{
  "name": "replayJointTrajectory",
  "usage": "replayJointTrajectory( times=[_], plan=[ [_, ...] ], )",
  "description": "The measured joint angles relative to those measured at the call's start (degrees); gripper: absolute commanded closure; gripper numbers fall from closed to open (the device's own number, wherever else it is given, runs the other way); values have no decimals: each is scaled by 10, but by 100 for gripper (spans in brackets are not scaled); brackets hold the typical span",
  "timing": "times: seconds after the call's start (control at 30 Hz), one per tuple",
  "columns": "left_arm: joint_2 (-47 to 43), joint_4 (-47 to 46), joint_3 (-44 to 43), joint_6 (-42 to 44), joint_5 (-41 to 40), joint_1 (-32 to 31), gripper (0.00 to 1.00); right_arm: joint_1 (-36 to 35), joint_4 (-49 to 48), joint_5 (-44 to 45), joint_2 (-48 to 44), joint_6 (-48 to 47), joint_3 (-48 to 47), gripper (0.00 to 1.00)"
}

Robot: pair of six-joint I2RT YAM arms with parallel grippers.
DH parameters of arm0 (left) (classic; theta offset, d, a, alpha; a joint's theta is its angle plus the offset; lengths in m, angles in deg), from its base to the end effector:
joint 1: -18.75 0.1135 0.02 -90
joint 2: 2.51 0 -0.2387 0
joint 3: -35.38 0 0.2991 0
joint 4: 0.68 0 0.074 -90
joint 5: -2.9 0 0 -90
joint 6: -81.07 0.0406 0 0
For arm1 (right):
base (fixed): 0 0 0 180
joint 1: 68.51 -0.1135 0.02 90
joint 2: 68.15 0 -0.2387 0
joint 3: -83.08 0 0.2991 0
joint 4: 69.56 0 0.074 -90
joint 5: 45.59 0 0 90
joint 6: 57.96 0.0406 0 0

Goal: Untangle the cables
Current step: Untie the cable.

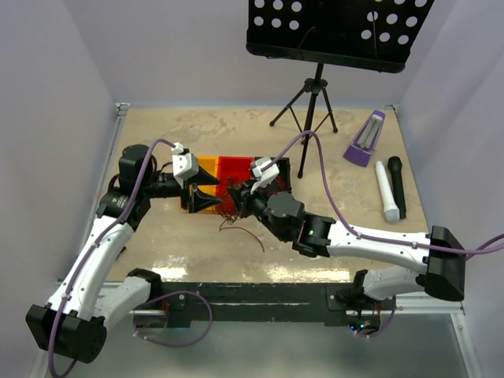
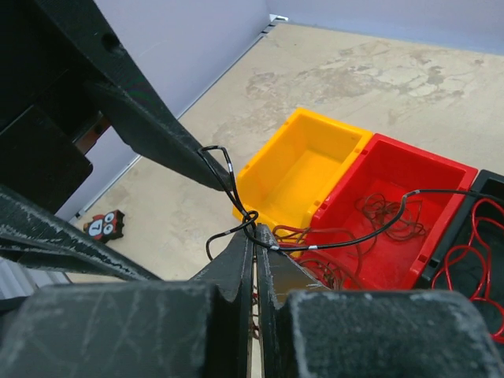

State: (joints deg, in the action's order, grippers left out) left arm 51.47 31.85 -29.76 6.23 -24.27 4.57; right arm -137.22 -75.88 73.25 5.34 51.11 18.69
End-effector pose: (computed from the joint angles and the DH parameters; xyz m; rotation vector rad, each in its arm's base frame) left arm 0.2425 -0.0985 0.3307 1.1267 1.4790 -1.0381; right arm 0.1478 0.3255 0.2897 -0.3201 1.6383 0.7704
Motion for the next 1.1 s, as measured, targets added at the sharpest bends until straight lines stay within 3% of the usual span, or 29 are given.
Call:
replayJointTrajectory(
  times=[0.37,0.43,0.6,0.87,1.1],
  plan=[
    [5,-33,15,-18,18,0,57,-6,-6,-14,4,2,-6,100],
    [5,-35,20,-23,24,0,66,-7,-9,-14,5,2,-9,100],
    [6,-43,26,-26,10,5,100,-11,-7,-11,12,1,-14,100],
    [5,-36,25,-19,1,6,100,-12,-3,-8,12,2,-14,100],
    [3,52,-10,33,1,4,100,-16,4,8,9,2,-12,100]
  ],
)
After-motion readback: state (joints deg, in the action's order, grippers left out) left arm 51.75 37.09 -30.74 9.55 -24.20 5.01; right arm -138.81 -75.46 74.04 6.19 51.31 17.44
